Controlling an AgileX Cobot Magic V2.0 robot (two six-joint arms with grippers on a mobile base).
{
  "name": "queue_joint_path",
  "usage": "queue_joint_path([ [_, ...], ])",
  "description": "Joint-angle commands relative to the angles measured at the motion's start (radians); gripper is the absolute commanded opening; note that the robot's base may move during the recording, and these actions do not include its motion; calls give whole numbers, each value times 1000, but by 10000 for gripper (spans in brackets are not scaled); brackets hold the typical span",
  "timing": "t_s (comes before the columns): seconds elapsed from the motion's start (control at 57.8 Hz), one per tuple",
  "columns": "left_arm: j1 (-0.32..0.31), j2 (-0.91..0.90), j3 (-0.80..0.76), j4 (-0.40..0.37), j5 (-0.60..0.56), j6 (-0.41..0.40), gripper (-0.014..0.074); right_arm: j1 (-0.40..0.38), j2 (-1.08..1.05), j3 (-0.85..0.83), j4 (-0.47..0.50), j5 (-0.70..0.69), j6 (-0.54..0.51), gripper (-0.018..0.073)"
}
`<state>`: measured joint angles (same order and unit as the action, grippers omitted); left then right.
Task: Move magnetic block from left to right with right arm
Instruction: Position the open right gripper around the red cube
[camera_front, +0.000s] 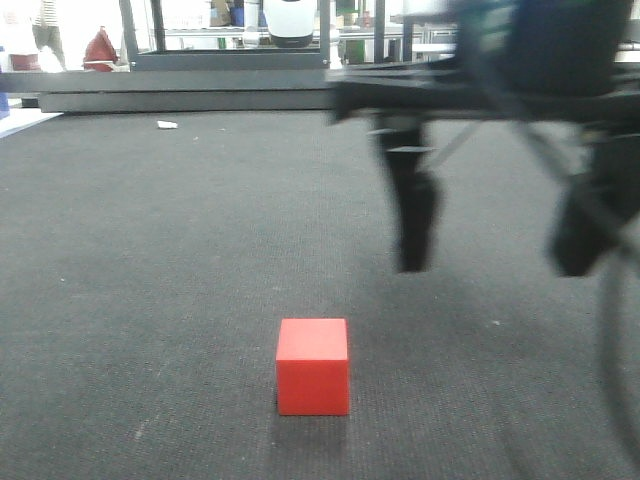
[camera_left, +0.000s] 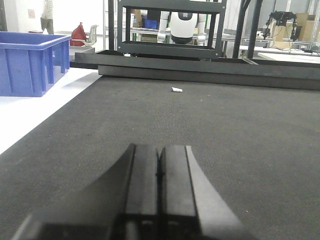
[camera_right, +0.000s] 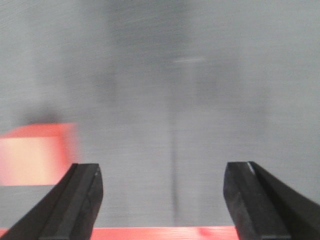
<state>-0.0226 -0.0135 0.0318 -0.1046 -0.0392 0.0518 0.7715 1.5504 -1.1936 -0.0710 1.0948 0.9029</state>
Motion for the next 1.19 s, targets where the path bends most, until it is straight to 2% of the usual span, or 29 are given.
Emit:
queue_joint_path([
  [0.0,-2,-11,8,-5,-87,0,-126,31,15,-80,20,-3,2,601],
  [0.173,-2,-11,8,-5,-87,0,-126,81,91,-156,43,-7,4,601],
  [0.432,-2,-11,8,-5,-87,0,-126,121,147,-164,44,-55,20,601],
  [1.176,-2,-11,8,-5,-87,0,-126,123,245,-164,48,-117,57,601],
])
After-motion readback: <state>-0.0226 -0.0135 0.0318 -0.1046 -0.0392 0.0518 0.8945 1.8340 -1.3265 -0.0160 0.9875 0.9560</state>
